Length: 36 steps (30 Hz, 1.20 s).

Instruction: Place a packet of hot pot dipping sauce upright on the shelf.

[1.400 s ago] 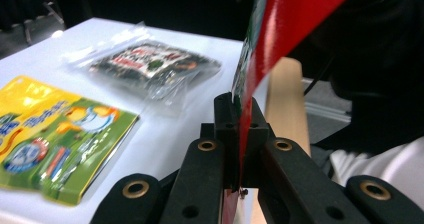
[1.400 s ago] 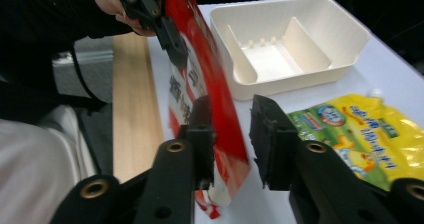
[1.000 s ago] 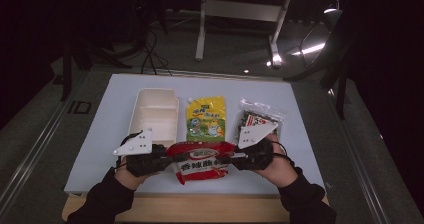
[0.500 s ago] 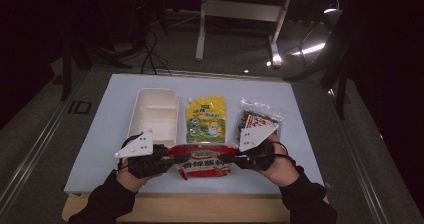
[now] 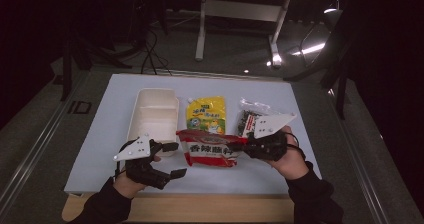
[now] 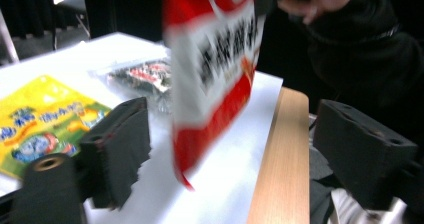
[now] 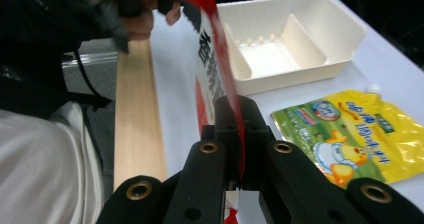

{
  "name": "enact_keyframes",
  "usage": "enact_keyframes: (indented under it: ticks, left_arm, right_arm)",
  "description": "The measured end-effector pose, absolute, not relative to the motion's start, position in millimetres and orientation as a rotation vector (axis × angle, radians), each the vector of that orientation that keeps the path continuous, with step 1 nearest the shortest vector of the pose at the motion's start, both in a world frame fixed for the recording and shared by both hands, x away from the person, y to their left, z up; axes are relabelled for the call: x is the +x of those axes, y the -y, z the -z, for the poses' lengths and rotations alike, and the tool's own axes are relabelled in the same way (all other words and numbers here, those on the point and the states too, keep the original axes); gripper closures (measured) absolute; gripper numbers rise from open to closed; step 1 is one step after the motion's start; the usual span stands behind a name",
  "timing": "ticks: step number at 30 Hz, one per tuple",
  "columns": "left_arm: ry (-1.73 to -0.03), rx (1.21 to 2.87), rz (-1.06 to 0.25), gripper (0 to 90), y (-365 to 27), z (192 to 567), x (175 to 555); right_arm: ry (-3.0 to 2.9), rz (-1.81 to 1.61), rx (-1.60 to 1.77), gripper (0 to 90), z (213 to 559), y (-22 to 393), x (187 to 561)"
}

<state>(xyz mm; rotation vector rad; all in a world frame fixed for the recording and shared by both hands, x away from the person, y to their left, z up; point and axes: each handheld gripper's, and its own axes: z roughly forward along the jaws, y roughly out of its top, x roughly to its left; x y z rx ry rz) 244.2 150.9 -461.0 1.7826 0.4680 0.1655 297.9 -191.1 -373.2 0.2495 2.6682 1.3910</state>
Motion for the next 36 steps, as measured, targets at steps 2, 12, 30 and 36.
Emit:
enact_keyframes:
  ticks: [2, 12, 30, 36]
  left_arm:
    - [-0.476, 1.780, -0.140, 11.7, -148.7, 466.3, 243.1]
    - [-0.464, 1.819, -0.153, 1.8, -138.7, 488.5, 234.8]
    - [-0.403, 1.840, -0.142, 1.9, -132.2, 506.1, 231.3]
    - [-0.403, 1.851, -0.145, 2.0, -131.6, 509.6, 231.1]
  right_arm:
    - [-2.654, -1.396, 0.259, 90.0, 368.8, 191.7, 301.1]
    - [-2.612, -1.422, 0.299, 90.0, 353.2, 185.9, 325.8]
    - [-2.581, -1.444, 0.334, 90.0, 344.0, 149.2, 386.6]
    - [-2.566, -1.463, 0.337, 90.0, 345.1, 140.3, 400.0]
